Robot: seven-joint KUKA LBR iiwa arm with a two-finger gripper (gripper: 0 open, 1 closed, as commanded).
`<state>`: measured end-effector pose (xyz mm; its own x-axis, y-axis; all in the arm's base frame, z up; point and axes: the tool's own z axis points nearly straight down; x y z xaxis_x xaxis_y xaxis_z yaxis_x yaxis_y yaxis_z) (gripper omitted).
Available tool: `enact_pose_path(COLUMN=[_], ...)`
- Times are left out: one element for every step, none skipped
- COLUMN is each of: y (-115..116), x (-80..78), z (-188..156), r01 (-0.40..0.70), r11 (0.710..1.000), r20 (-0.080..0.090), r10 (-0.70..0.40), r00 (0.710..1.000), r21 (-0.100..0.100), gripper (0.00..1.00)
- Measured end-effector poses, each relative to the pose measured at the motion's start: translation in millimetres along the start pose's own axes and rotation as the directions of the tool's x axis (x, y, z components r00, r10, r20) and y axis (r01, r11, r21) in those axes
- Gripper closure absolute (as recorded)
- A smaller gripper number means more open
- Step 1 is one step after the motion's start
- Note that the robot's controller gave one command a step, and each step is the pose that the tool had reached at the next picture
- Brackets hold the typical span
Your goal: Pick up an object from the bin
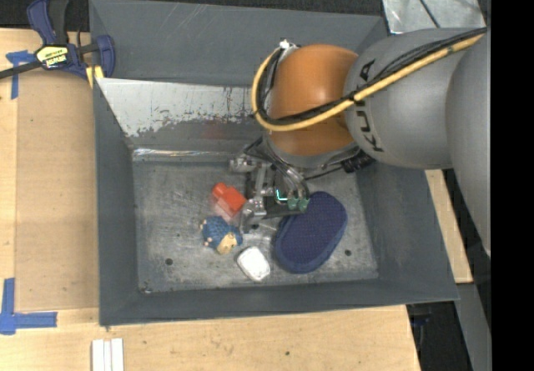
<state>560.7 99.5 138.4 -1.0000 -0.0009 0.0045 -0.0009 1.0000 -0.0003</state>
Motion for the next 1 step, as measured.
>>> enact_pose_path(y=[-11.1], x=[-51.9], z=[62.7], r01=[-0.277], r11=[0.961], r20=[0.004], r10=[0.277], r00=[0.961], r21=[-0.004], gripper=[0.0])
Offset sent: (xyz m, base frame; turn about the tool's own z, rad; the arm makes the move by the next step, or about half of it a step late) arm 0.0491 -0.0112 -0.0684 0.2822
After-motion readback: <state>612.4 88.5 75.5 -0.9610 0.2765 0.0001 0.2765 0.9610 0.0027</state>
